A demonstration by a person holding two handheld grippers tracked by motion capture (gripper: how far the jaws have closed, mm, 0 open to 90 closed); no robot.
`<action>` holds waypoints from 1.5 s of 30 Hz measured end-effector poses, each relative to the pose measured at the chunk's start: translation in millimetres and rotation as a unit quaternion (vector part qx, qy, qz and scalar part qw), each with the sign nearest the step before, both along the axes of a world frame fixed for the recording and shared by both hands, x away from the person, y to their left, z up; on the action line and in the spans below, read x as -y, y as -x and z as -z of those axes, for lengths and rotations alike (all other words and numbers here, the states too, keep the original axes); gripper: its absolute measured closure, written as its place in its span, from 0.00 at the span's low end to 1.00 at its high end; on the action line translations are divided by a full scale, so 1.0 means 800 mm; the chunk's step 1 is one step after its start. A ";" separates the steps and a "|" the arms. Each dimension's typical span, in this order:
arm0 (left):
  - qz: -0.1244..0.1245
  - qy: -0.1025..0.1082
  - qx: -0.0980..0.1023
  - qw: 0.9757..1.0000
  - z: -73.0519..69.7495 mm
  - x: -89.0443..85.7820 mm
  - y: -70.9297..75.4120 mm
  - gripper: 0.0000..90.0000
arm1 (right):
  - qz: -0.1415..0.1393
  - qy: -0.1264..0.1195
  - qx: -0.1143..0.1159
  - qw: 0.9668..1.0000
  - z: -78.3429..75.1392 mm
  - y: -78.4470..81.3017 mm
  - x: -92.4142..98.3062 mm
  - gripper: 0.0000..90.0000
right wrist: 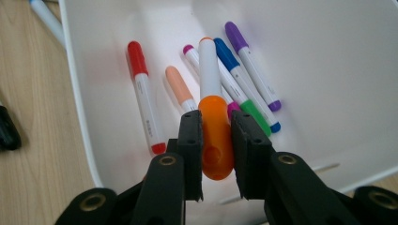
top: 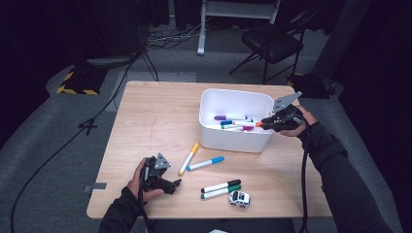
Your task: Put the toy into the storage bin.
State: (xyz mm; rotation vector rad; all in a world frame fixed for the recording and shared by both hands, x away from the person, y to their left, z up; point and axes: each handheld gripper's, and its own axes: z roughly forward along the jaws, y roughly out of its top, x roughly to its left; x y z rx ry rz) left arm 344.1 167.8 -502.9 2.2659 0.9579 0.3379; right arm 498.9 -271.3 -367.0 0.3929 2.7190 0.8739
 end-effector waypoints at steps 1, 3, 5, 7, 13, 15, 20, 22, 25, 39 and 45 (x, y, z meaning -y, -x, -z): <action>0.001 0.000 0.001 1.000 0.000 0.000 0.000 0.01 | 0.003 0.008 0.006 1.000 0.000 0.000 0.001 0.84; 0.000 0.000 0.000 1.000 0.000 0.000 0.000 0.01 | 0.010 0.003 -0.006 1.000 0.000 0.000 0.004 0.84; 0.000 0.000 0.000 1.000 0.000 0.000 0.000 0.01 | 0.006 -0.003 -0.008 1.000 0.001 0.000 0.006 0.84; 0.000 0.000 0.000 1.000 0.000 0.000 0.000 0.01 | 0.003 -0.002 -0.007 1.000 0.001 0.000 0.006 0.84; 0.000 0.000 0.000 1.000 0.000 0.000 0.000 0.01 | 0.008 -0.001 -0.001 1.000 -0.001 0.002 0.005 0.83; 0.000 0.000 0.000 1.000 0.000 0.000 0.000 0.01 | 0.010 -0.010 -0.002 1.000 -0.001 0.001 0.007 0.83; 0.000 0.000 0.000 1.000 0.000 0.000 0.000 0.01 | 0.022 -0.032 0.002 0.999 -0.004 0.004 0.010 0.79; 0.000 0.000 0.000 1.000 0.000 0.000 0.000 0.01 | 0.024 -0.046 0.004 0.999 -0.006 0.006 0.012 0.78; 0.000 0.000 0.000 1.000 0.000 0.000 0.000 0.01 | 0.025 -0.059 0.008 0.998 -0.007 0.009 0.015 0.74; 0.000 0.000 0.001 1.000 0.000 0.000 0.000 0.01 | 0.016 -0.165 0.042 0.985 -0.020 0.048 0.036 0.61; -0.002 -0.001 0.000 1.000 0.000 0.001 0.000 0.01 | -0.003 -0.186 0.063 0.981 -0.022 0.077 0.041 0.59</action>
